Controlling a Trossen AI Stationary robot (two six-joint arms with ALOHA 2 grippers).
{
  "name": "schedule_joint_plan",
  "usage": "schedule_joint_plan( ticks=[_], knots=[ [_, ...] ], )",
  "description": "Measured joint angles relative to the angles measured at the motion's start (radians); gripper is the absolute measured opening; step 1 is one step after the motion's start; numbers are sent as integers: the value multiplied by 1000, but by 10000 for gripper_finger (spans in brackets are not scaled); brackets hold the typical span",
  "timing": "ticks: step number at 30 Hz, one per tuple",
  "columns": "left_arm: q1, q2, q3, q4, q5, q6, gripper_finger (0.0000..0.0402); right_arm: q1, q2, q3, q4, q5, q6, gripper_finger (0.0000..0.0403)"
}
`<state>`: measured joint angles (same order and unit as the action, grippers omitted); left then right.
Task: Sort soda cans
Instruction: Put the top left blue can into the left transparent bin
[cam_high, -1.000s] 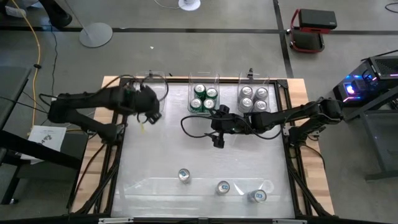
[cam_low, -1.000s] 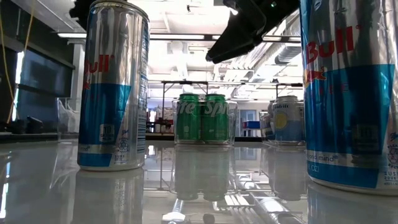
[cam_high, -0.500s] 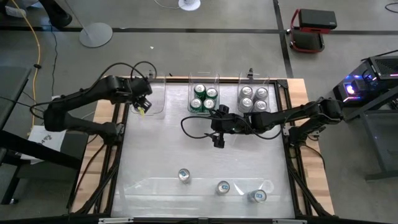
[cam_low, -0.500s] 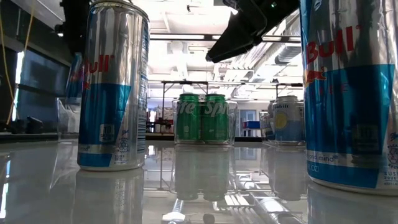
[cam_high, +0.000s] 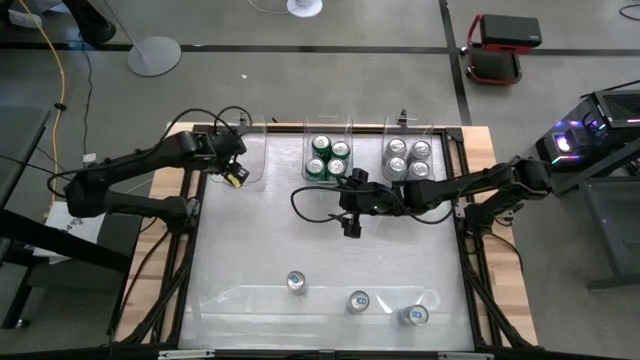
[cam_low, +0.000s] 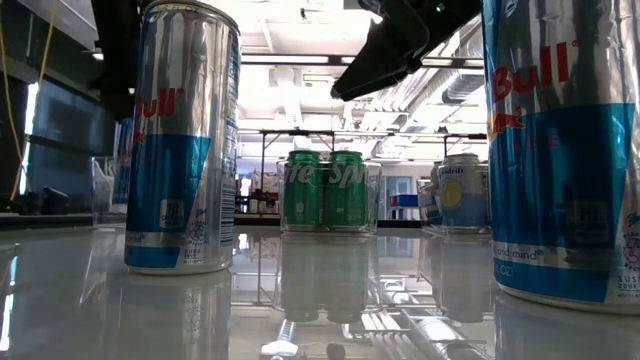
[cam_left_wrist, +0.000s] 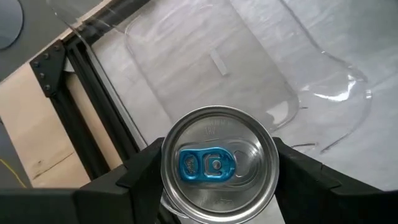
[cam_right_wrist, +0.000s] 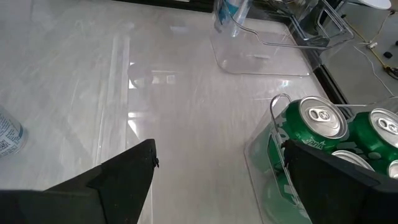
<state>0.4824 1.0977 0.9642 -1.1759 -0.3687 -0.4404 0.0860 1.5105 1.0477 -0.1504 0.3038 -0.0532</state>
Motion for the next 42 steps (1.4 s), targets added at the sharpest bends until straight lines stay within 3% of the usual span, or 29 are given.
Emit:
schedule_joint_plan(
  ticks=[20,42],
  knots=[
    [4,-1,-71,79,128,-2,274,0,0,0,1,0,0,344],
    [5,-58,-71,101,150,78,278,-1,0,0,11,0,-18,344]
  ],
)
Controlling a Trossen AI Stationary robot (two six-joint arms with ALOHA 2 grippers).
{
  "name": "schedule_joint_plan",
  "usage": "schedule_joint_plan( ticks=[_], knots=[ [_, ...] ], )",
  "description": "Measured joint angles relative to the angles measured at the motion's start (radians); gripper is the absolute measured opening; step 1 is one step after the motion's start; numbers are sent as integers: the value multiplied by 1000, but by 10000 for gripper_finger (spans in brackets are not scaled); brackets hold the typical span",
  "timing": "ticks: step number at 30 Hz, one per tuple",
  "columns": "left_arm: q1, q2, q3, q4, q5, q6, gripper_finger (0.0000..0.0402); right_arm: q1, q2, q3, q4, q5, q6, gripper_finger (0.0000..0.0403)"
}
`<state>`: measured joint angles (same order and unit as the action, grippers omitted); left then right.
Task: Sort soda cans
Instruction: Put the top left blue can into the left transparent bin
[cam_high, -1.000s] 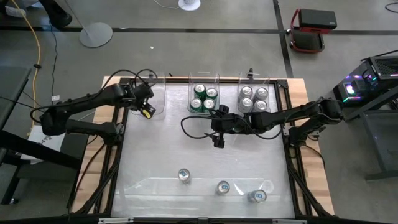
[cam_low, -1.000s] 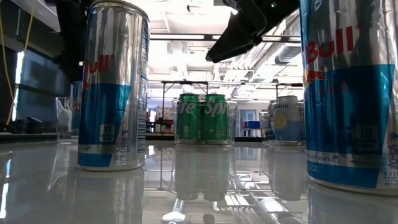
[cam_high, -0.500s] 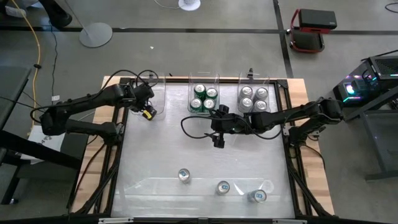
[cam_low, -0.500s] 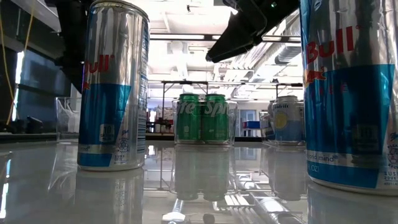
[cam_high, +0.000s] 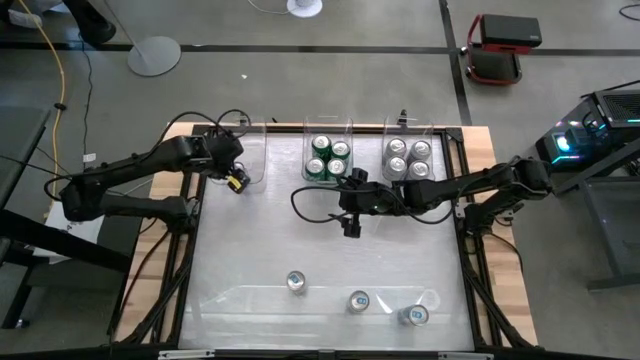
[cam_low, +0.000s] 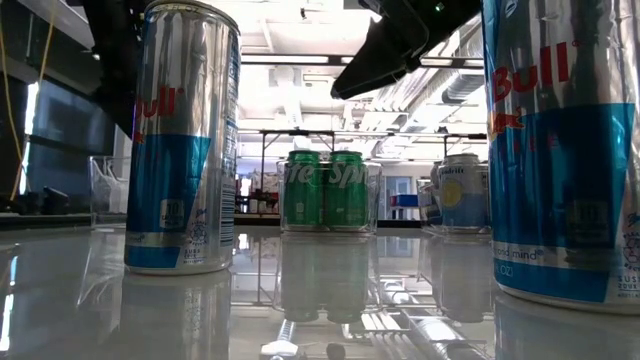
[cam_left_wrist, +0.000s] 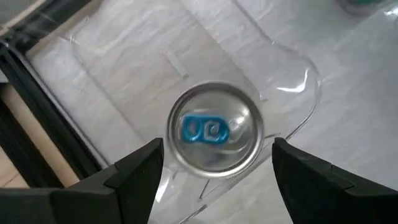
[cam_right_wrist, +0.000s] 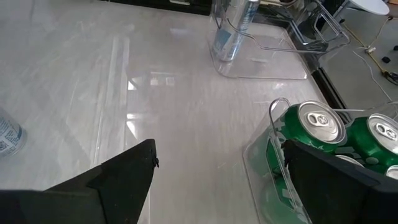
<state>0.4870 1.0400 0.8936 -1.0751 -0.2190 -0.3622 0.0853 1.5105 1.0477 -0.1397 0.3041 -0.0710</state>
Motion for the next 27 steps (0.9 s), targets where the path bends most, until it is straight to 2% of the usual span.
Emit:
schedule_joint_plan(
  ticks=[12,27],
  knots=[
    [12,3,-62,143,-35,62,278,0,0,0,2,0,-8,344],
    [12,3,-61,142,-21,70,242,0,0,0,3,0,-5,344]
  ],
)
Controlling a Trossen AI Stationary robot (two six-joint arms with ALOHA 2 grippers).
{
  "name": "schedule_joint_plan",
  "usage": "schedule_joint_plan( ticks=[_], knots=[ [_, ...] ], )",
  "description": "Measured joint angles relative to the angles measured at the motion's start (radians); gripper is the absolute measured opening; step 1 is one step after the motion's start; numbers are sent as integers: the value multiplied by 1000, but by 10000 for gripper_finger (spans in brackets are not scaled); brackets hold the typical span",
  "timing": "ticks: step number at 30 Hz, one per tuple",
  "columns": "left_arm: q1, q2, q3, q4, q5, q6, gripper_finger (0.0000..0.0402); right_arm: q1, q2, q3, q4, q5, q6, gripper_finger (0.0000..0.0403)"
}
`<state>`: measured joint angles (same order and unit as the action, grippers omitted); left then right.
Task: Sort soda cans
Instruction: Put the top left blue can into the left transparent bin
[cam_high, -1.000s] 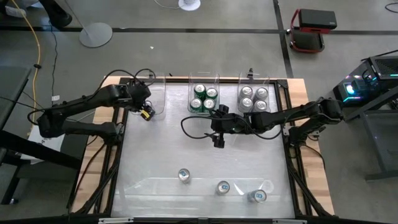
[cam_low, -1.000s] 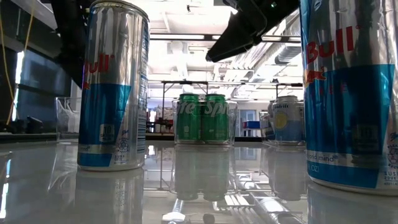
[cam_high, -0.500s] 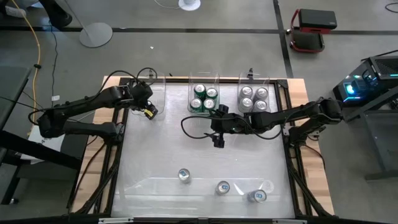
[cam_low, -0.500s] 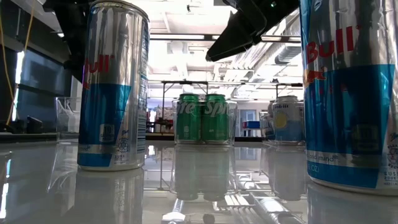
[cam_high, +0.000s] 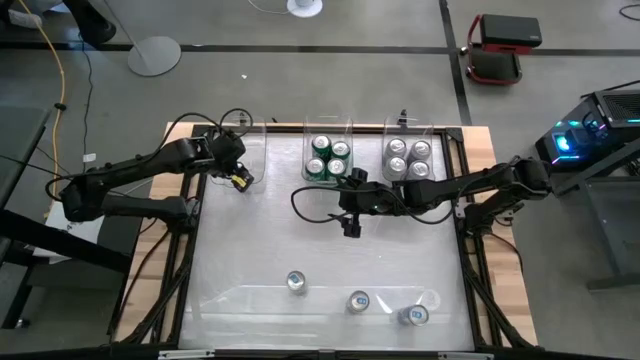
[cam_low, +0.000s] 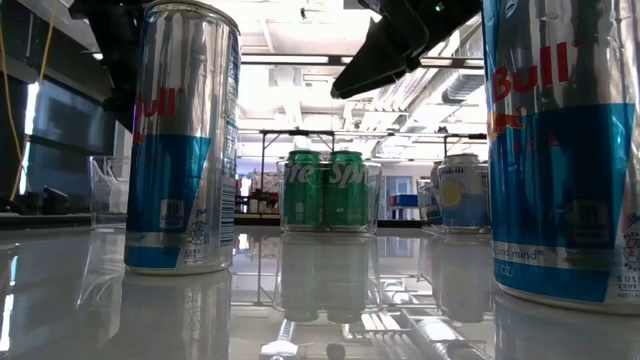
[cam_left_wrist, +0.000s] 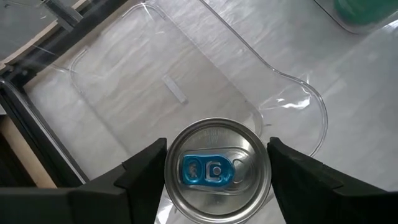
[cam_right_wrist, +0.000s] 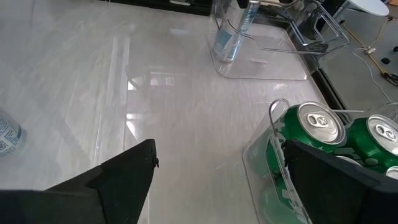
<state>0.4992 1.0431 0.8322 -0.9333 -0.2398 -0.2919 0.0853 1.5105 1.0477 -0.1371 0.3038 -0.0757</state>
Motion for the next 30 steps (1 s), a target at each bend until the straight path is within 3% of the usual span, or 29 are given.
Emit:
schedule_joint_plan(
  ticks=[8,12,26,30],
  knots=[
    [0,1,0,-6,19,15,302,0,0,0,0,0,7,344],
    [0,5,0,-7,21,15,312,0,0,0,0,0,7,344],
    [0,63,0,-9,17,42,234,0,0,0,0,0,6,344],
    [0,57,1,-27,18,48,230,0,0,0,0,0,7,344]
  ],
)
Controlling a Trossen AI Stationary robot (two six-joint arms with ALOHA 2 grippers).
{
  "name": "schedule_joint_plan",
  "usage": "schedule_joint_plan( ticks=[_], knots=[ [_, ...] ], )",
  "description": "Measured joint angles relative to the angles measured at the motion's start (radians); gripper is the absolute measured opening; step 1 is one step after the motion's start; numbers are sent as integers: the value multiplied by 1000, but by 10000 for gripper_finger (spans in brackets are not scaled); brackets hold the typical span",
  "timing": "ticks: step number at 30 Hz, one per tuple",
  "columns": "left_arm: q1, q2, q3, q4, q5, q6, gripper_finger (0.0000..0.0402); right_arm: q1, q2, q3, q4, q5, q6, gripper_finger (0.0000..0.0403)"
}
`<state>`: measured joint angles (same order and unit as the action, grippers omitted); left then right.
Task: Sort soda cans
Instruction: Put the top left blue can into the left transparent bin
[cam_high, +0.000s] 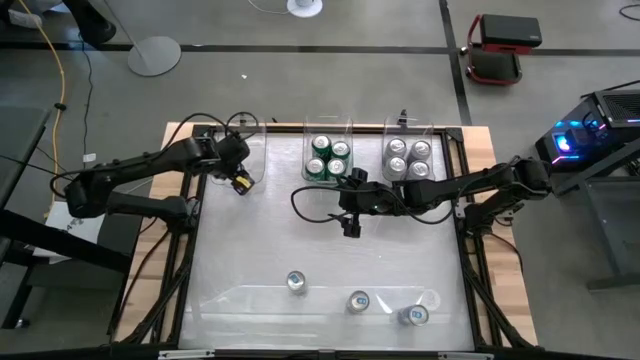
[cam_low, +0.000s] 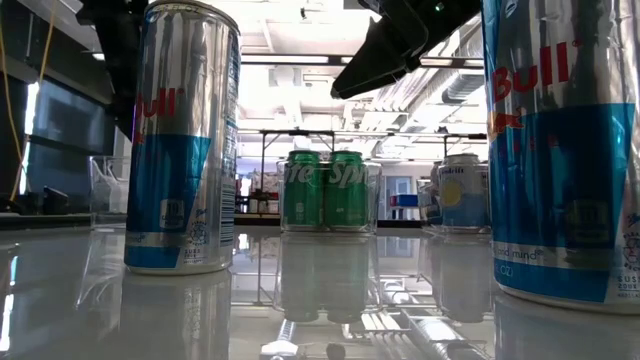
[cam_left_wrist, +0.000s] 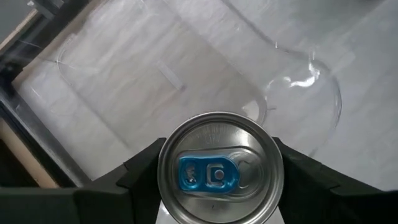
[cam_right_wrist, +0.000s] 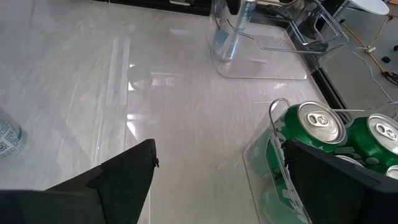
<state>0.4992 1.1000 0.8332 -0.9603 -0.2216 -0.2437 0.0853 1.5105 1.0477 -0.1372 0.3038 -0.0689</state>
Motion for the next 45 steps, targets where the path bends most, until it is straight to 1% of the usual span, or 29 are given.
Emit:
schedule_joint_plan(
  ticks=[6,11,19,22,25,29,32,39,45],
  knots=[
    [8,-22,36,-107,-9,-44,230,0,0,0,0,0,8,344],
    [42,-26,30,-137,-9,-111,230,0,0,0,0,0,16,344],
    [72,-28,2,-140,-12,-148,234,0,0,0,0,0,11,344],
    [72,-28,2,-139,-10,-148,246,0,0,0,0,0,9,344],
    [72,-27,0,-146,-2,-147,266,0,0,0,0,0,9,344],
    [72,-26,-3,-150,27,-146,296,0,0,0,0,0,9,344],
    [72,-26,-3,-150,59,-120,310,0,0,0,0,0,9,344],
    [72,-61,30,-155,74,-100,315,0,0,0,14,0,19,344],
    [72,-105,96,-222,59,-82,316,0,0,0,56,0,16,344]
  ],
)
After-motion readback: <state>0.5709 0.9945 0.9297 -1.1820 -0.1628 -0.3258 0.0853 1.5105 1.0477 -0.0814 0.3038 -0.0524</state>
